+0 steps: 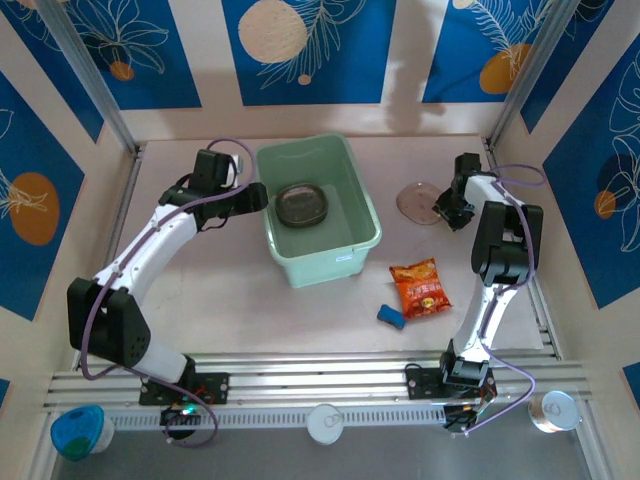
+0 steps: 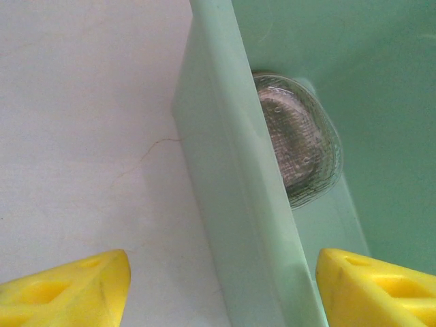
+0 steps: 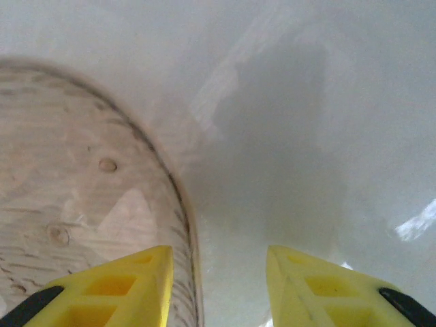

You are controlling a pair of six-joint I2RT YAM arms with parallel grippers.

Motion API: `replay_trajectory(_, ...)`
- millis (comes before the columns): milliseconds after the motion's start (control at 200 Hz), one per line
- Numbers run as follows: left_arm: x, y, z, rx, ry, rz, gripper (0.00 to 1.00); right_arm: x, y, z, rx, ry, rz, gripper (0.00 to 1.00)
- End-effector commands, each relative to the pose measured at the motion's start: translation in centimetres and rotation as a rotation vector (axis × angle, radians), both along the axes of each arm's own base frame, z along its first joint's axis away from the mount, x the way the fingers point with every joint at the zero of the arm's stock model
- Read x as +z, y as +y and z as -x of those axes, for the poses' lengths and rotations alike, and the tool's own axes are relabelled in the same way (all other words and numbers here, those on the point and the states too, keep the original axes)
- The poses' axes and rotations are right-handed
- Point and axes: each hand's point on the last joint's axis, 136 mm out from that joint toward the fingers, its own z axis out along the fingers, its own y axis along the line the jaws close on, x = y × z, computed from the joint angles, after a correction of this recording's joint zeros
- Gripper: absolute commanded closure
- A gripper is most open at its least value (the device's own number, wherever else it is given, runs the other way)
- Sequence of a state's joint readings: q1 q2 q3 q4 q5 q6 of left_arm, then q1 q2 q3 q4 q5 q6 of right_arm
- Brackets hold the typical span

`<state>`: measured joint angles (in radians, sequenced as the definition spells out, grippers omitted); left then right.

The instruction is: Place the plates into the plastic bin on the countertop

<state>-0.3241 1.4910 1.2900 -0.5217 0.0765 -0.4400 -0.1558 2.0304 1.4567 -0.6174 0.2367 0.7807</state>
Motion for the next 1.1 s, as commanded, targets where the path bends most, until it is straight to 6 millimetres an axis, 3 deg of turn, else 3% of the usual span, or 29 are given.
replay_trajectory(0, 1.4, -0.4, 0.3, 0.002, -0.040, 0.030, 0.27, 2.0, 0.7, -1.3, 0.054, -0.100, -0.062, 0.59)
replay_trajectory(335, 1.3, -0.7, 0.3, 0.006, -0.038, 0.032, 0.27, 2.2, 2.0, -2.9, 0.144, -0.159, -0.128, 0.62)
replay_trajectory(505, 1.3, -0.7, 0.3, 0.002, -0.036, 0.027, 0.27, 1.2, 2.1, -2.5, 0.149, -0.109, -0.133, 0.70)
replay_trajectory(1095, 1.0, -1.0, 0.2, -0.004, -0.028, 0.021, 0.27, -0.7, 2.6, -1.6, 0.153, -0.041, -0.160, 0.74)
